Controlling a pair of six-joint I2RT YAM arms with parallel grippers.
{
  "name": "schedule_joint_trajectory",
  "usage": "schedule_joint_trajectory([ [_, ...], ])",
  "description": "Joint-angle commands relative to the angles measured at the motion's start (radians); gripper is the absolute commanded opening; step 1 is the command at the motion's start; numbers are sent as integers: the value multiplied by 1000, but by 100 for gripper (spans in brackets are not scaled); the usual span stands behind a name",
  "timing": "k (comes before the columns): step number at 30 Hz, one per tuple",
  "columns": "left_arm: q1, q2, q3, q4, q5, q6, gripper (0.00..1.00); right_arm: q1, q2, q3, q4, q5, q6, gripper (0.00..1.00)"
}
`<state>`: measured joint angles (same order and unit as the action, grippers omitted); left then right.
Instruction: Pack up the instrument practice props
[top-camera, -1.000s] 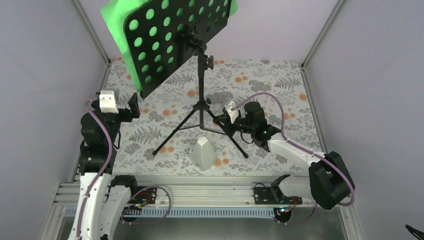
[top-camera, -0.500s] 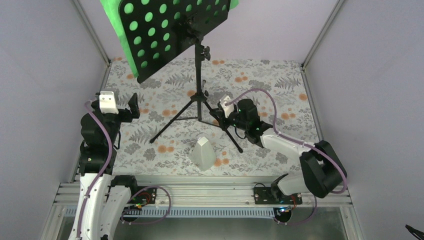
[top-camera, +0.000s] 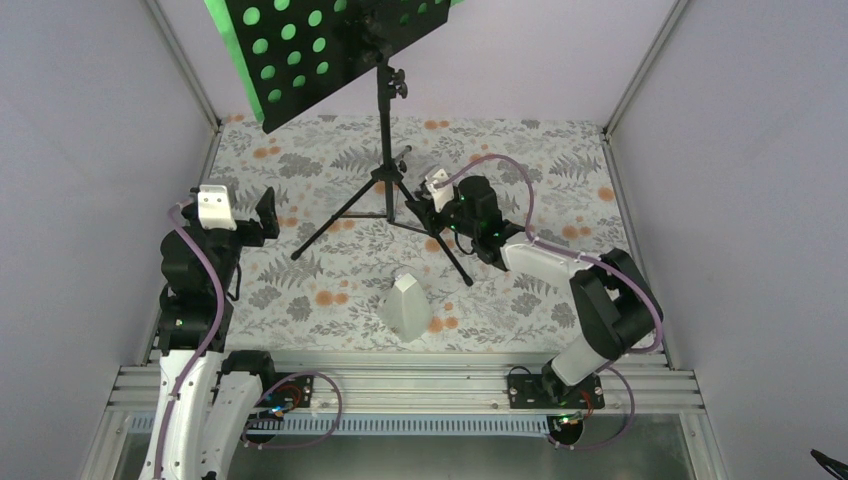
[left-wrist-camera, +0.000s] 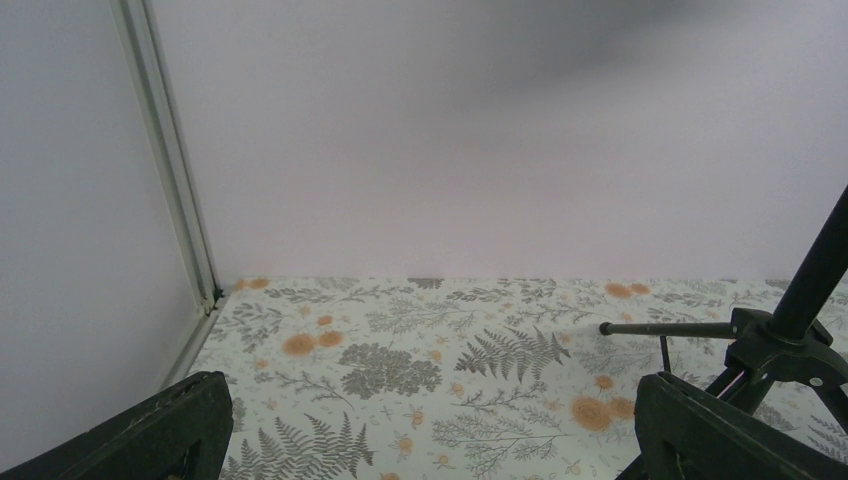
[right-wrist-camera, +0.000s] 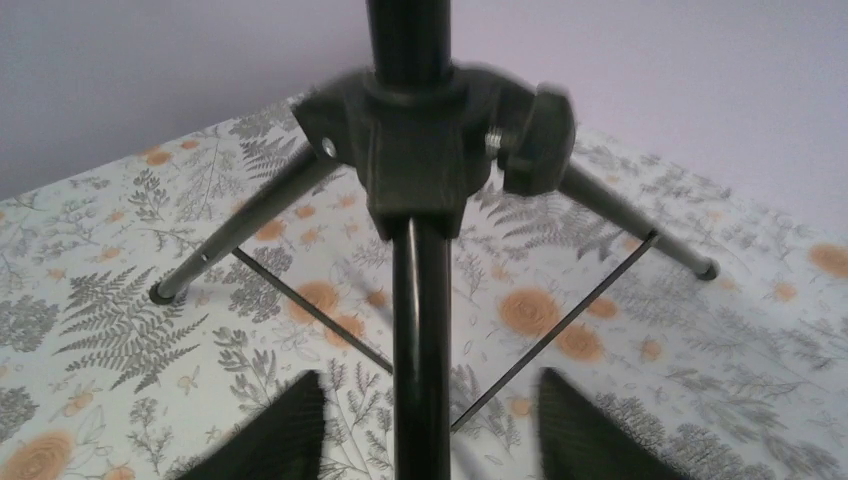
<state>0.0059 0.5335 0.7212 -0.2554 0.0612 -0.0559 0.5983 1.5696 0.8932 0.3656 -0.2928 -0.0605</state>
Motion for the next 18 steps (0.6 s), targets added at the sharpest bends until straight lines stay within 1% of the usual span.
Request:
schedule_joint_trajectory([
  [1,-1,-2,-8,25,15,6,100,-9,-125,-10,-21,-6,5,63],
  [2,-1,0,-6,25,16,6,100,-7,-156,-11,-58,3,21,66],
  [4,-2,2,-5,22,16,5,100,-3,-220,-4,-161,43,82,66],
  [7,-1,4,-5,20,9,4,100,13,-318,-1,-320,115,252,65],
  [8,-2,5,-5,19,6,4,100,23,-358,-19,-348,128,305,65],
  [10,-2,7,-5,17,3,2,100,43,-415,-38,-333,137,361,67],
  [11,-3,10,-5,15,3,2,100,52,-425,-15,-337,139,363,68],
  [14,-3,24,0,11,7,2,100,97,-405,84,-429,190,350,72],
  [17,-3,29,0,7,6,2,100,131,-380,104,-502,222,368,73],
  [18,-3,29,-1,8,6,1,100,144,-372,101,-524,227,390,72],
])
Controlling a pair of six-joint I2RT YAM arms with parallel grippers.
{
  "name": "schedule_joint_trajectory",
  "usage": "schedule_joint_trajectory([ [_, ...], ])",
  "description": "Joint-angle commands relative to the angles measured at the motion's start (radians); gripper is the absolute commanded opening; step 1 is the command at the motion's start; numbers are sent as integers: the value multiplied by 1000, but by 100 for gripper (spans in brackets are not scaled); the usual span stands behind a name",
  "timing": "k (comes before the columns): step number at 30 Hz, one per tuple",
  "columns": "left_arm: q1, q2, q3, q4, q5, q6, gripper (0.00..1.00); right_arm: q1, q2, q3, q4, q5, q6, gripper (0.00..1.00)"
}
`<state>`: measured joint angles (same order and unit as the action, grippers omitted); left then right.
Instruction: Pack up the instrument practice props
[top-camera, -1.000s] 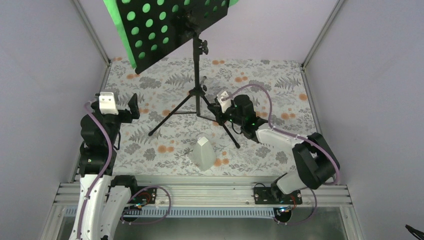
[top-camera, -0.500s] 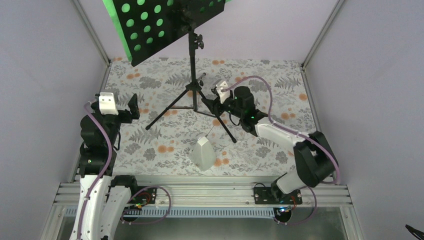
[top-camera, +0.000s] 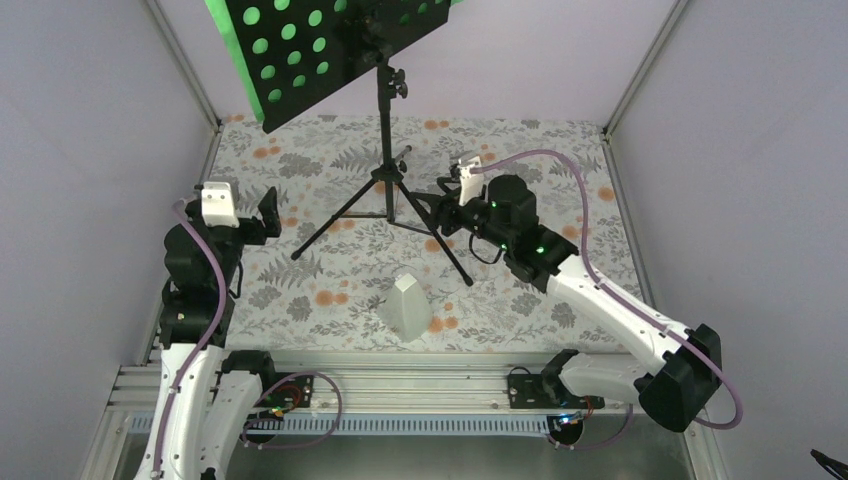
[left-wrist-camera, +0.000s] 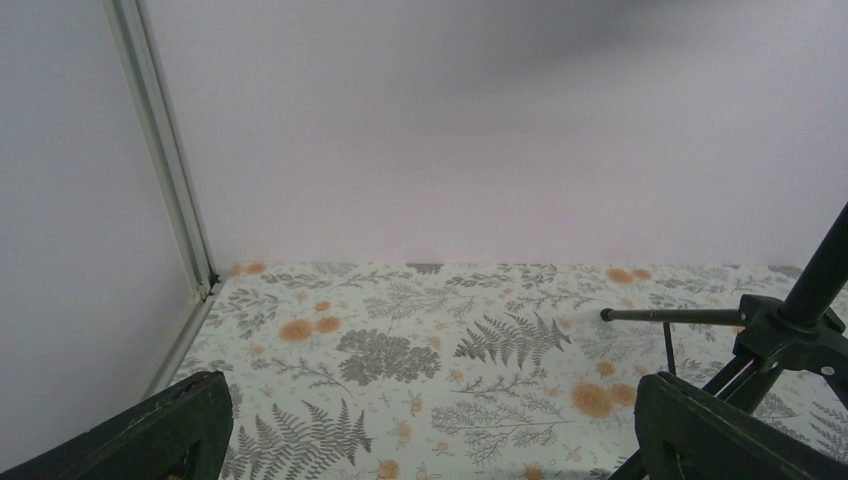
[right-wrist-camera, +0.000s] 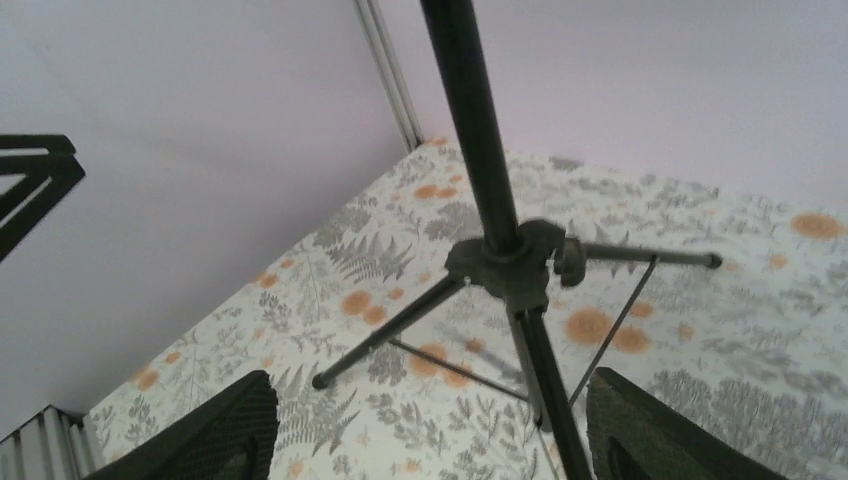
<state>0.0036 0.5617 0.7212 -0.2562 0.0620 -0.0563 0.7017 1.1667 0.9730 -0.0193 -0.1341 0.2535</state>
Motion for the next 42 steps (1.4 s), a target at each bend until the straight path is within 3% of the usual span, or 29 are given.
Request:
schedule_joint_trajectory([
  [1,-1,2,-2,9,6,1,100,60,34,15,-170,79,112,70],
  [5,-1,17,0,7,8,0,100,185,19,-22,-236,126,308,63],
  [12,-2,30,3,2,9,-2,100,429,-45,-74,-294,255,596,66],
  [16,-4,43,6,1,16,-4,100,525,-33,-41,-436,394,722,68],
  [20,-12,53,7,-3,19,-4,100,596,3,-21,-546,513,857,63],
  [26,-14,56,3,-4,13,-2,100,613,104,89,-660,595,909,68],
  [32,-19,73,11,-10,32,-2,100,650,148,144,-712,680,930,79],
  [42,-28,66,5,-11,33,-4,100,651,266,206,-734,723,905,72],
])
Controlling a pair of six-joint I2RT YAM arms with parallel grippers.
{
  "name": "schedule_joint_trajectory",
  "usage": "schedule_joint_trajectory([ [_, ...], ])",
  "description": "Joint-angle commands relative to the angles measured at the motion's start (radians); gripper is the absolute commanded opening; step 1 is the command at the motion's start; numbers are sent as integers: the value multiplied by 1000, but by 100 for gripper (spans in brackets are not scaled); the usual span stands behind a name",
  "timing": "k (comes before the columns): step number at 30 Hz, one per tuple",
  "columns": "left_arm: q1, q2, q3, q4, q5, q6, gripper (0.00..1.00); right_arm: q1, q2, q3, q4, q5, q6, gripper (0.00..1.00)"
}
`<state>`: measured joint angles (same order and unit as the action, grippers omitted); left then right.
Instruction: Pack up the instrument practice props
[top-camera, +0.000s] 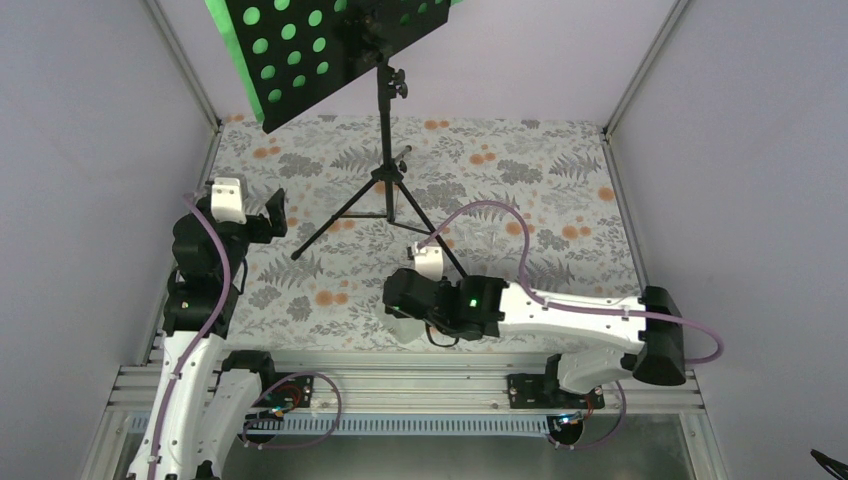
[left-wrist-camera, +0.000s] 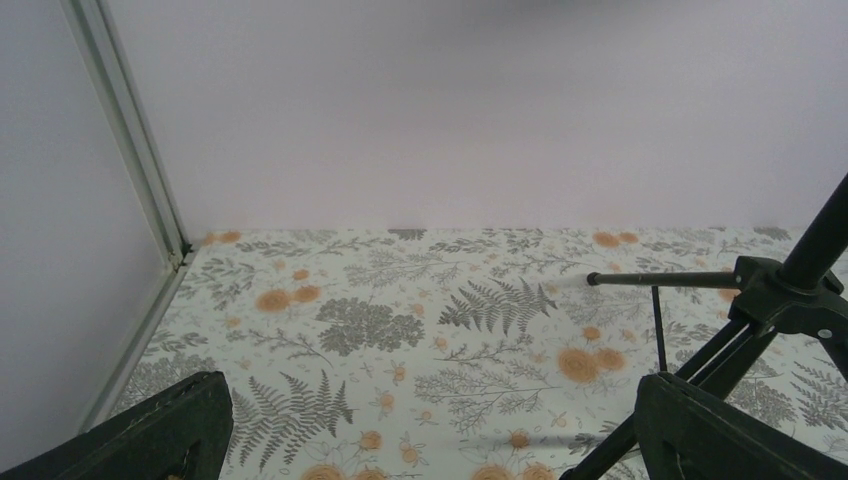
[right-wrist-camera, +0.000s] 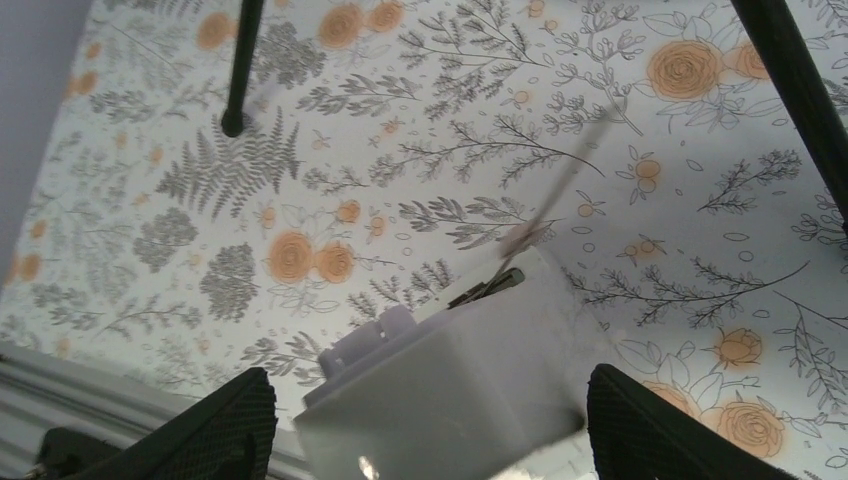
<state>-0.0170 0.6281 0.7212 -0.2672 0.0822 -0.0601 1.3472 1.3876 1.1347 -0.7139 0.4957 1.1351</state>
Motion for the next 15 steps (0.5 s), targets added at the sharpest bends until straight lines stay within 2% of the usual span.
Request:
schedule_joint_trajectory([
  [1,-10,-1,4,0,11,0,100,5,58,59,-52,104,20,70],
  [5,-12,8,6,2,11,0,100,6,99,101,-85,157,-19,58],
  [9,-19,7,6,1,21,2,100,3,102,88,-49,207,-118,55],
  [15,-23,-22,-4,12,49,7,100,-31,10,-56,179,174,-433,52],
])
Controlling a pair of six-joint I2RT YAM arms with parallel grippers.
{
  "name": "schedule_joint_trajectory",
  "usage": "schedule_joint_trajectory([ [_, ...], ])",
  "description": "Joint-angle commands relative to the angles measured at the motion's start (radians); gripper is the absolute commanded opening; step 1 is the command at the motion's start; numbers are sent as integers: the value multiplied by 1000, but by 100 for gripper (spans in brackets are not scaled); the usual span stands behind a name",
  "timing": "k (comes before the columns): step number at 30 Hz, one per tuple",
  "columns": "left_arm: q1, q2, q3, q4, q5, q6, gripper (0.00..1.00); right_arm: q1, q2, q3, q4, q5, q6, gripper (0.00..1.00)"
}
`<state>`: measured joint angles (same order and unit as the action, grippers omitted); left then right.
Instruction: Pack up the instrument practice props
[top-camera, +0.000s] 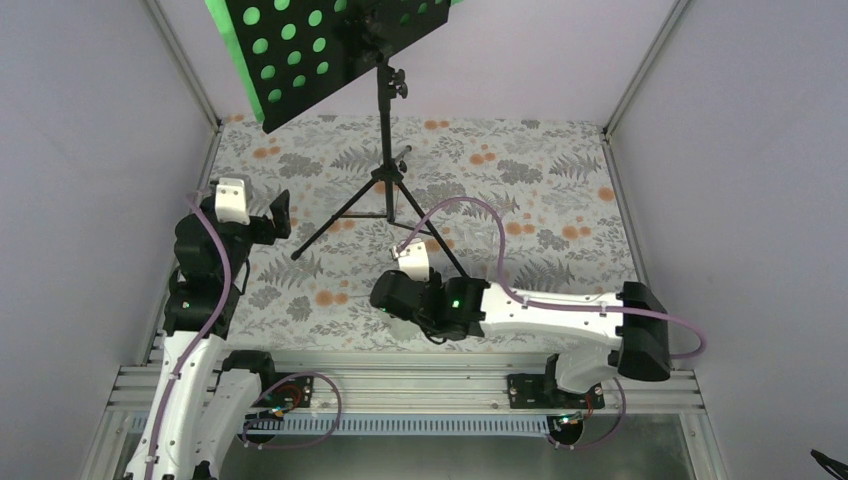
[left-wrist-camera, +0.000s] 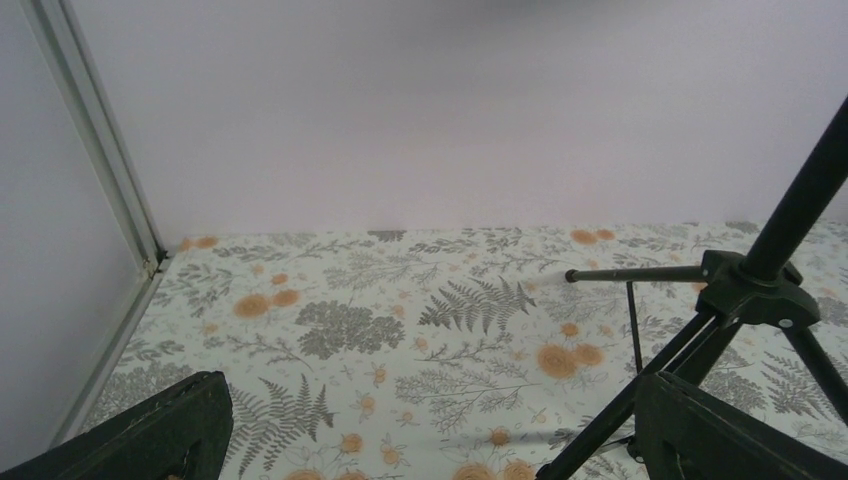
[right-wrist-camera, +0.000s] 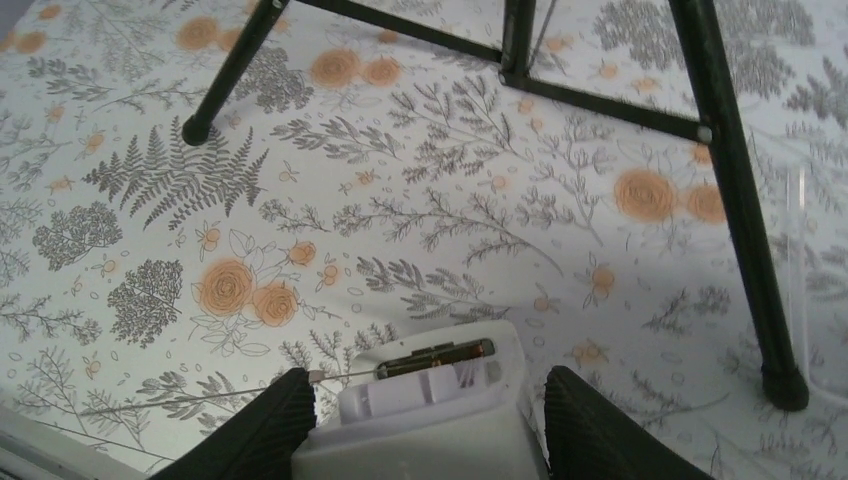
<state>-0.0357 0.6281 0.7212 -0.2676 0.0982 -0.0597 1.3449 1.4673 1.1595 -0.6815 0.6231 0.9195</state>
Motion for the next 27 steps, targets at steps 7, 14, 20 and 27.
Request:
schedule_joint_trajectory([
  [7,-12,-21,-10,47,170,26,100,-57,-167,-209,362,-102,-561,51],
  [14,-41,36,3,82,467,-52,100,-60,-204,-264,433,-231,-738,50],
  [20,-47,79,-36,87,691,-317,98,-60,-248,-309,476,-307,-778,67],
  [27,-183,64,-198,205,738,-525,93,-60,-289,-379,458,-327,-677,100],
])
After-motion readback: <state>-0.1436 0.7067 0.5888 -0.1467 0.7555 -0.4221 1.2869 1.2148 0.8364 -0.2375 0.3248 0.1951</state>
